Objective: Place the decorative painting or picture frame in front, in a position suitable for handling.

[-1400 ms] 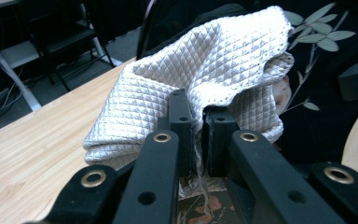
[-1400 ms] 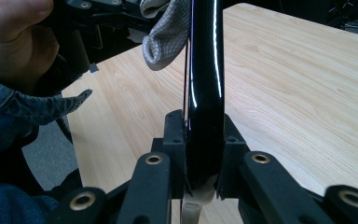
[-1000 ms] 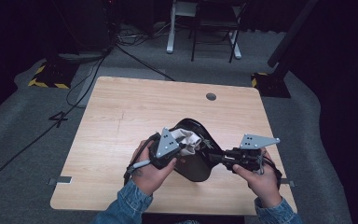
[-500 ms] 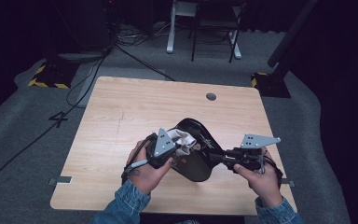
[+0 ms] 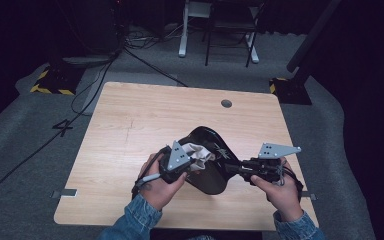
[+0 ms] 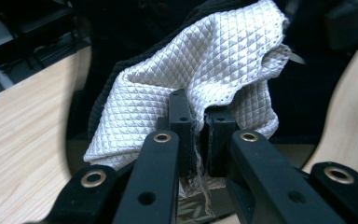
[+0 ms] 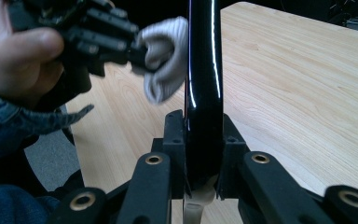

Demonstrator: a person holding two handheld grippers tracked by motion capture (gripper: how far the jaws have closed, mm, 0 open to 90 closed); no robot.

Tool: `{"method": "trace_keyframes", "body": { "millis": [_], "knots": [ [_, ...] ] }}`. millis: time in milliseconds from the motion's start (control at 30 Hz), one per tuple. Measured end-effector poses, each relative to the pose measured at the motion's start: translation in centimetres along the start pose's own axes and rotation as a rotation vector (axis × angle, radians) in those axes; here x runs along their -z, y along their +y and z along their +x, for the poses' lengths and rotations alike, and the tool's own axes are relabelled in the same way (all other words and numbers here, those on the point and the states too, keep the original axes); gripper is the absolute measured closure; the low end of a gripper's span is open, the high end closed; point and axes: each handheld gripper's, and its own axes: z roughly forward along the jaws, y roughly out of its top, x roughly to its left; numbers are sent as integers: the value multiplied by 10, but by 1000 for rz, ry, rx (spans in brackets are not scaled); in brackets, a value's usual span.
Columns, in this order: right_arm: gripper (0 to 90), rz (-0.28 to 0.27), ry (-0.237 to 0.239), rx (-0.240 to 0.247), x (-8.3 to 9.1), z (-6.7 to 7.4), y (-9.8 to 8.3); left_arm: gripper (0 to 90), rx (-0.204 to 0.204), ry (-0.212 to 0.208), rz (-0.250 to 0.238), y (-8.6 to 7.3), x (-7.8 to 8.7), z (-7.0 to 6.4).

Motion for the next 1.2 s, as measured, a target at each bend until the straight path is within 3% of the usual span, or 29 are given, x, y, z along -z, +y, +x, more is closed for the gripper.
{"method": "trace_keyframes", "body": {
  "millis": [167,233,500,767,900,1033,1200],
  "knots": [
    [788,-1,0,-2,0,0,0,846,-5,-10,11,0,-3,-6],
    [788,-2,3,-3,0,-1,0,846,3,-12,16,-1,-3,-3],
    [787,-1,3,-5,1,-2,0,845,57,48,37,-14,1,21],
    [787,-2,4,-6,0,-2,0,845,89,83,43,-19,5,33],
    [787,-2,4,-6,0,-2,0,845,92,86,42,-18,5,33],
    [787,-1,6,-2,0,-1,0,845,75,66,-5,-10,8,27],
    [788,1,9,7,-1,0,0,846,21,99,-90,4,16,21]
  ]
}}
